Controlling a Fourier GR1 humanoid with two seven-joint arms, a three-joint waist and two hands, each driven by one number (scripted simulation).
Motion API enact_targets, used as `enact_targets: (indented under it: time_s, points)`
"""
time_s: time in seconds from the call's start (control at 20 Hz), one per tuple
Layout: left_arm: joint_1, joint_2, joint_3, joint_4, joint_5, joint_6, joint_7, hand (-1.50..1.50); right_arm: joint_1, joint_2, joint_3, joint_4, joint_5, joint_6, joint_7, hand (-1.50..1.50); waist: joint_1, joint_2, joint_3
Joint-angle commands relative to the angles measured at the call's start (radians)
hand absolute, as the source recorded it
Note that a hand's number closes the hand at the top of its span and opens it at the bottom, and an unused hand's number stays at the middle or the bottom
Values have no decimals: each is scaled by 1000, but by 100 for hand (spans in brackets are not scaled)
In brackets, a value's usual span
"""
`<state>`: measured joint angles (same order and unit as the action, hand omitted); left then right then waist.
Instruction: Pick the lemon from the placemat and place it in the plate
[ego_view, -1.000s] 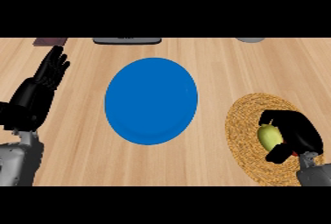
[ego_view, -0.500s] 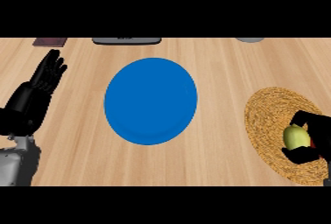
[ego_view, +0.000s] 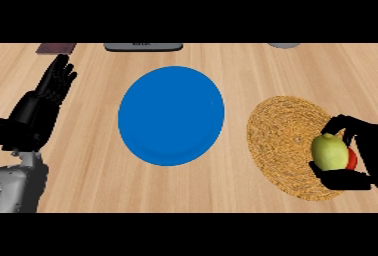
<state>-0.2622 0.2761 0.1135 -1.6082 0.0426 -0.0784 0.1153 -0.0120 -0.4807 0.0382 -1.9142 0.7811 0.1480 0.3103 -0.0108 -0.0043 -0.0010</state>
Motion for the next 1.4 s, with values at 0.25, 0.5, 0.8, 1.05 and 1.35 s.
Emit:
enact_targets:
  time_s: [0.25, 0.5, 0.8, 1.05, 1.35]
  points:
    - [-39, -3, 0, 12, -9, -1, 14, 0, -147, 171, 114, -212, -118, 64, 108, 150, 13, 4, 0]
    - [6, -34, -24, -31, -21, 1, 15, 0, -364, 259, 192, -116, -78, 119, 240, 150, 22, 5, 0]
    - [-29, -36, -12, 53, -27, -9, -26, 0, -579, 455, 302, 85, 20, 70, 355, 150, 24, 7, 0]
    - [-34, -14, 6, -20, 4, -29, 45, 0, -698, 478, 289, 351, -41, -78, 321, 150, 30, 7, 1]
    - [-65, -6, 9, -23, -2, -31, 68, 0, -807, 480, 413, 631, -88, -276, 346, 150, 39, 8, 1]
